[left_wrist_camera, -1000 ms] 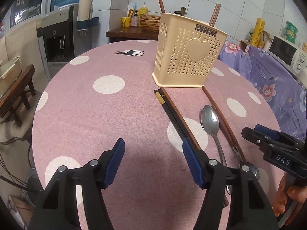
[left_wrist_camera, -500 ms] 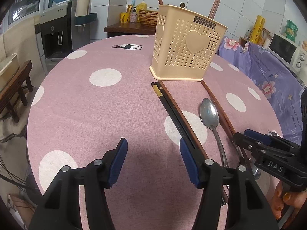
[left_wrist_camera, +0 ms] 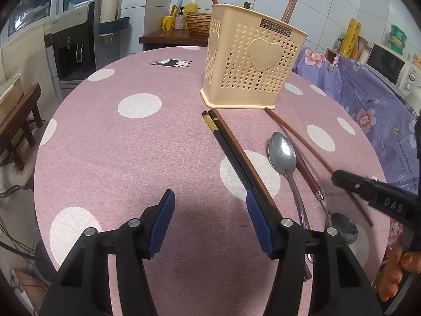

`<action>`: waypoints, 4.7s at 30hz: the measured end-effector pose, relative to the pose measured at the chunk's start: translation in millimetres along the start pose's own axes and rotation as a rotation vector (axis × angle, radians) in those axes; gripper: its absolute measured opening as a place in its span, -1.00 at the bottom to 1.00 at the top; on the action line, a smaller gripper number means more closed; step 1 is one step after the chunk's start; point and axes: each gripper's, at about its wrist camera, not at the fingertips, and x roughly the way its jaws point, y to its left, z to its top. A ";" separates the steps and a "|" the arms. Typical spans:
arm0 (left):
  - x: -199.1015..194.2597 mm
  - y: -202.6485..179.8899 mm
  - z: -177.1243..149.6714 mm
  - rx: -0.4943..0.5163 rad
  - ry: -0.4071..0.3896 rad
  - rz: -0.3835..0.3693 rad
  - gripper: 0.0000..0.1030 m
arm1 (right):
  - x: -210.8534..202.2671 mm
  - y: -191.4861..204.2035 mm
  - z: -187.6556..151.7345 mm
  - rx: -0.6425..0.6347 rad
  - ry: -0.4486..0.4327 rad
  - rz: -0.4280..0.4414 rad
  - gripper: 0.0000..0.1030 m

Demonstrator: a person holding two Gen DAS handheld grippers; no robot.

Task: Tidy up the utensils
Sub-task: 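Close the right tool on another single wooden chopstick, then lift the chopstick with the right tool while the left tool approaches the black gold-tipped chopstick, then close the left tool on the black gold-tipped chopstick while the right tool holds its chopstick, then carry the wooden chopstick over the caddy while the left tool carries the black chopstick there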

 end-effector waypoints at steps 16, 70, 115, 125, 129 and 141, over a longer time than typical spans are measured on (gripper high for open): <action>21.6 -32.6 -3.6 0.100 0.020 0.029 0.08 | 1.6 -35.6 -13.7 0.023 -0.015 -0.056 -0.86; 69.1 -7.4 69.0 -0.043 0.100 0.160 -0.59 | 90.2 -24.3 84.8 -0.187 0.032 -0.169 -0.28; 74.3 -6.3 68.5 -0.031 0.058 0.132 -0.84 | 93.6 -14.3 84.9 -0.198 -0.017 -0.132 -0.84; 54.7 2.7 71.9 -0.075 0.021 0.068 -0.84 | 45.3 -9.1 87.1 -0.174 -0.126 -0.073 -0.85; 26.9 -0.5 77.6 -0.063 -0.044 0.041 -0.84 | 11.3 -4.7 90.1 -0.168 -0.197 -0.036 -0.85; -64.1 -3.6 108.0 -0.036 -0.264 -0.033 -0.84 | -93.9 0.6 111.0 -0.177 -0.403 0.002 -0.85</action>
